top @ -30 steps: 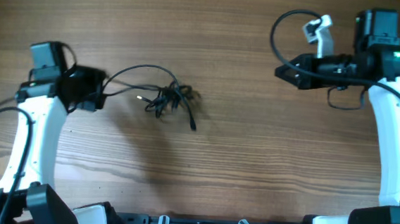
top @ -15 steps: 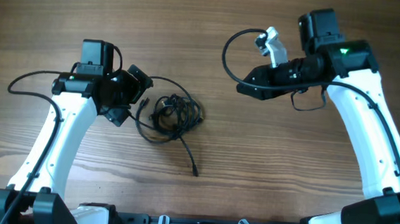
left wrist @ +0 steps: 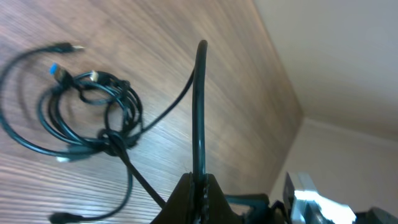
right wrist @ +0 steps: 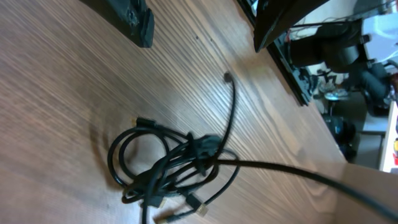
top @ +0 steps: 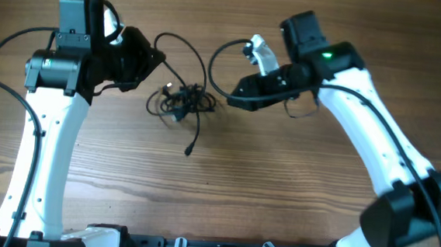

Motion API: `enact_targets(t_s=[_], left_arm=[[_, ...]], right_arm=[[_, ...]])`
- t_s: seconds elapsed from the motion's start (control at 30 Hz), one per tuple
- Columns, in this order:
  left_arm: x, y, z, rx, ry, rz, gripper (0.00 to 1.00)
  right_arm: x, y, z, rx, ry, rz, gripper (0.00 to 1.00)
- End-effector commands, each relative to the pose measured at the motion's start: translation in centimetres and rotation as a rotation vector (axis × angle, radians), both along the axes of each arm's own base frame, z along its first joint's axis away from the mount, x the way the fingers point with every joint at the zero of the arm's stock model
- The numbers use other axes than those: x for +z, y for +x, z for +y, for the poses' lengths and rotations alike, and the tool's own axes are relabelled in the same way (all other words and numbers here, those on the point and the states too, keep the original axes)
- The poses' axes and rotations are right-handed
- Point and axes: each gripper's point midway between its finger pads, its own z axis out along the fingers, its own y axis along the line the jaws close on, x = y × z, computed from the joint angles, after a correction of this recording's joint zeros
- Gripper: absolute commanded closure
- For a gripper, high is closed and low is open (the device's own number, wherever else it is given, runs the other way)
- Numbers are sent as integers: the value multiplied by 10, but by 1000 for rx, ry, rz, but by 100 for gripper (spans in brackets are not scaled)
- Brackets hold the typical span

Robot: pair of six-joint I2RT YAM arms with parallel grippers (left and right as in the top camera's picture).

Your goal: Untangle cables

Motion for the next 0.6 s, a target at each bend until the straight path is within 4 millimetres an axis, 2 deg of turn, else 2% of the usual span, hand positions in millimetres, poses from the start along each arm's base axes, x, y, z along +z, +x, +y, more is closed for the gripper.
enact_targets(t_s=[0.0,0.1,0.23,0.37,0.47,0.5,0.53,0.57], left_arm=[[-8,4,32,110,177,4,96],[-16,0,35,117,196,39,96],[-18,-6,30,94,169,67,96],[-19,-7,28,90,164,72,96],[-16,-9,18,55,113,73,96],[-14,-10,12,33,81,75,96],[-13,-11,9,20,61,75,96],[-12,-11,8,16,56,75,96]], right_arm=[[-45,-6,30,34,14,140,45],[-70,-1,51,72,28,136,44],[-100,30,83,21,100,108,39],[-107,46,102,25,163,46,38],[-104,62,109,-31,191,21,39],[-104,63,111,-30,190,11,46],[-105,63,110,-29,179,3,79],[-108,65,107,-42,161,0,96]])
